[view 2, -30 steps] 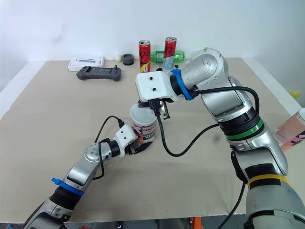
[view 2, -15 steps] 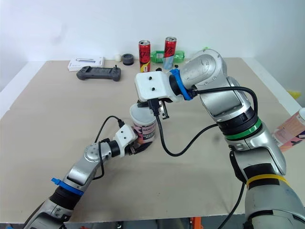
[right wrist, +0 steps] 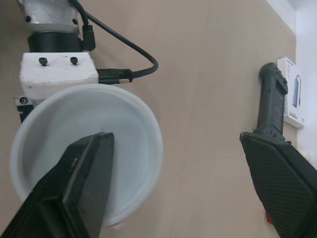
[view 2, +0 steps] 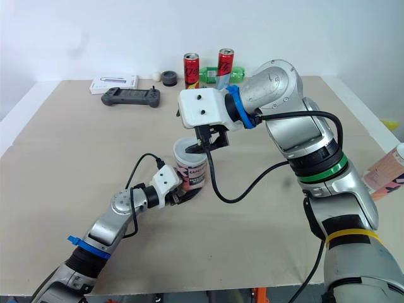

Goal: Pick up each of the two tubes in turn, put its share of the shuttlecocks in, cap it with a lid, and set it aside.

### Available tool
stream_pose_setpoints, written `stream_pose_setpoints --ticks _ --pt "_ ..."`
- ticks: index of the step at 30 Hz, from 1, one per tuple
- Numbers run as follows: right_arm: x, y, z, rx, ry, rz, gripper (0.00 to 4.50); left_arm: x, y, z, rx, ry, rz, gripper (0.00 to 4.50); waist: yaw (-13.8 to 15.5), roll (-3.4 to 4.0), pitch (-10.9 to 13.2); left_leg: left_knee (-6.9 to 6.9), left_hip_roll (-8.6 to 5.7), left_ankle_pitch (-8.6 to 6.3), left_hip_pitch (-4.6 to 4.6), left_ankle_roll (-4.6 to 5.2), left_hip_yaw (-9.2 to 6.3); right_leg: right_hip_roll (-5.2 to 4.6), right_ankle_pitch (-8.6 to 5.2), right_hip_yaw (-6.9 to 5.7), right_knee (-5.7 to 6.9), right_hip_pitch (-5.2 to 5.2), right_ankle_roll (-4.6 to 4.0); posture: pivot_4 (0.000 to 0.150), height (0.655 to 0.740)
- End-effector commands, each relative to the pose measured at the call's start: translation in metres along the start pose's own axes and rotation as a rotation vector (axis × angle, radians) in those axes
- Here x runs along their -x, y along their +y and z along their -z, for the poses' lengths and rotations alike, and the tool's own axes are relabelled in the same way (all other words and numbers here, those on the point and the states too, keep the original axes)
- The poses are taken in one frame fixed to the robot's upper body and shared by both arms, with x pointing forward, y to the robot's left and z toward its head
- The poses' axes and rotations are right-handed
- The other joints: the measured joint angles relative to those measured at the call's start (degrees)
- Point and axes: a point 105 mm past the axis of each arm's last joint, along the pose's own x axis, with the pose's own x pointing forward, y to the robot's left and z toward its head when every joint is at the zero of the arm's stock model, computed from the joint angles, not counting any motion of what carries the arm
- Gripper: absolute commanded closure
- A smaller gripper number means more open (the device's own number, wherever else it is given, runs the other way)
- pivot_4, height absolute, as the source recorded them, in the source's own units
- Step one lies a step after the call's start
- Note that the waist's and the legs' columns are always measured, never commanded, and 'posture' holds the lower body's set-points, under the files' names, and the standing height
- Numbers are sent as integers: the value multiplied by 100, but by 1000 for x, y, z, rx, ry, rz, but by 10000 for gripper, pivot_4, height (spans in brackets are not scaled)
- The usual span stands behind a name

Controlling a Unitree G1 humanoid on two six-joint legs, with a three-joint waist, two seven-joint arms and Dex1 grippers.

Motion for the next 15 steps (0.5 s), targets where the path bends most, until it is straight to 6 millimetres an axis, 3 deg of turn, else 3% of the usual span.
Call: stream_pose_setpoints --ticks 1,2,5,11,12,13,14,15 --pt "18 -20 -22 34 -76 89 521 0 -5 7 14 26 14 14800 1 0 0 0 0 0 0 0 0 0 0 0 0 -1 0 1500 7400" --pt "21 -23 -26 35 -95 97 521 0 -5 7 14 26 14 14800 0 0 0 0 0 0 -1 0 0 0 0 0 0 -1 0 1500 7400" --pt "28 -23 -34 27 -131 84 8616 0 -5 7 13 26 14 14800 5 0 0 -2 0 0 -3 0 -1 0 -1 0 0 -2 1 1500 7400" --pt "28 -6 -31 -26 -136 -20 32282 -1 -4 7 13 24 14 14800 7 -1 0 -6 0 0 -2 0 -2 -1 -4 -2 -3 -1 0 1500 7400" --pt "26 -2 -28 -36 -127 -37 34158 -1 -4 7 13 23 14 14800 7 -1 0 -7 -1 0 -2 0 -3 -1 -5 -2 -3 -1 -1 1500 7400" --pt "24 1 -26 -43 -122 -47 40832 -1 -4 7 14 23 14 14800 6 -1 0 -7 -1 -1 -2 -1 -3 -1 -6 -3 -3 -1 -1 1500 7400" --pt "22 3 -23 -48 -113 -53 44326 -1 -4 6 13 22 14 14800 4 0 0 -8 -1 -1 -3 -1 -1 -3 -7 -3 -3 -2 -1 1500 7400" --pt "19 7 -19 -61 -100 -70 44326 -1 -4 6 14 22 14 14800 4 -1 0 -9 -1 -1 -2 -1 -1 -3 -7 -3 -3 -2 -1 1500 7400"
